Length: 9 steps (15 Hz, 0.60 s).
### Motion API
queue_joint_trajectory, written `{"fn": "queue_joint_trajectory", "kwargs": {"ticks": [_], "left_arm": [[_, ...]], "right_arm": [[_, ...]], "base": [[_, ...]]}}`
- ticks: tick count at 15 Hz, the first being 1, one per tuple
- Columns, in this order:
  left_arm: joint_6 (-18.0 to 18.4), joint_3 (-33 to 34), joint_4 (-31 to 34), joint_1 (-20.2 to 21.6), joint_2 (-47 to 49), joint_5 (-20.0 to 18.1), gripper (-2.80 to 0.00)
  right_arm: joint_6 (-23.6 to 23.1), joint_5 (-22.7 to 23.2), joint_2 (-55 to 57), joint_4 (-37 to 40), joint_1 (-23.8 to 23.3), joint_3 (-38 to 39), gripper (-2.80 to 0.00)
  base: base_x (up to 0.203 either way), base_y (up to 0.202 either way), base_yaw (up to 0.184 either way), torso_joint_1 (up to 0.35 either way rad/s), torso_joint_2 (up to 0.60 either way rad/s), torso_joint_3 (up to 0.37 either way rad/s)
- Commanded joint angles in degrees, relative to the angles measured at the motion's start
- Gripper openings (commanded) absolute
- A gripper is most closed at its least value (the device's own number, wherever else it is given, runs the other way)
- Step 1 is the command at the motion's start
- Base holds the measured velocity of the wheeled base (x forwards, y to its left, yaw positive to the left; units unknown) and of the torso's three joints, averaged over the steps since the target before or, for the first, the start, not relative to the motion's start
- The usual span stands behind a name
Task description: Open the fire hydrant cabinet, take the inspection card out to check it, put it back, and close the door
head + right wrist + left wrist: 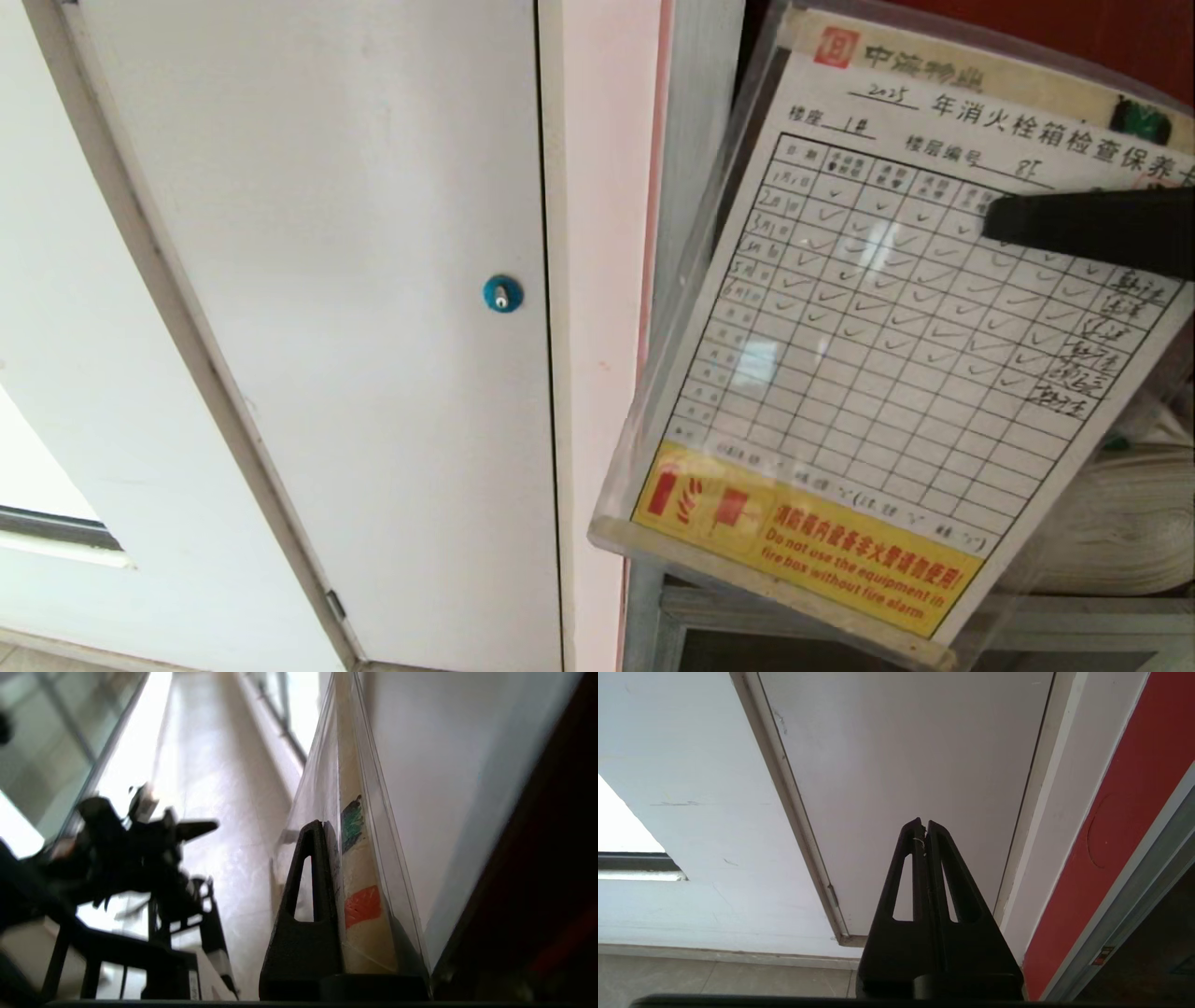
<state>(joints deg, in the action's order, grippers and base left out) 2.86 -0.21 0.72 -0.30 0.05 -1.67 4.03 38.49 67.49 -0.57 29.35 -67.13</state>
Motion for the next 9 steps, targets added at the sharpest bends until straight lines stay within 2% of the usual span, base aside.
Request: {"fn": "queue_joint_trajectory", "kwargs": {"ticks": [1, 3, 4, 5, 6, 7, 9], "left_arm": [[0.04, 0.01, -0.02, 0.02, 0.04, 0.0, -2.8], [0.04, 0.02, -0.02, -0.05, 0.04, 0.0, -2.8], [0.04, 0.03, -0.02, 0.03, 0.04, 0.0, -2.8], [0.04, 0.03, -0.02, -0.05, -0.05, 0.0, -2.8], [0.04, -0.03, -0.02, -0.05, 0.04, 0.0, -2.8], [0.04, -0.01, -0.02, -0.01, 0.04, 0.0, -2.8], [0.04, -0.06, -0.02, -0.04, -0.04, 0.0, -2.8]], "right_arm": [[5.18, -5.85, -3.57, -2.46, -1.08, 4.14, -2.8], [9.24, -14.67, -5.3, -9.75, -1.54, 12.15, -2.8], [12.01, -17.66, -5.99, -14.78, -1.67, 15.85, -2.8], [17.99, -19.93, -6.58, -21.57, -2.2, 19.12, -2.8], [24.64, -21.2, -7.19, -27.85, -3.77, 21.77, -2.8], [29.01, -21.83, -7.68, -31.91, -6.03, 23.65, -2.8], [35.83, -22.34, -9.55, -34.57, -10.23, 27.14, -2.8]], "base": [[0.0, 0.0, 0.0, 0.0, 0.0, 0.0], [0.0, 0.0, 0.0, 0.0, 0.0, 0.0], [0.0, 0.0, 0.0, 0.0, 0.0, 0.0], [0.0, 0.0, 0.0, 0.0, 0.0, 0.0], [0.0, 0.0, 0.0, 0.0, 0.0, 0.0], [0.0, 0.0, 0.0, 0.0, 0.0, 0.0], [0.0, 0.0, 0.0, 0.0, 0.0, 0.0]]}}
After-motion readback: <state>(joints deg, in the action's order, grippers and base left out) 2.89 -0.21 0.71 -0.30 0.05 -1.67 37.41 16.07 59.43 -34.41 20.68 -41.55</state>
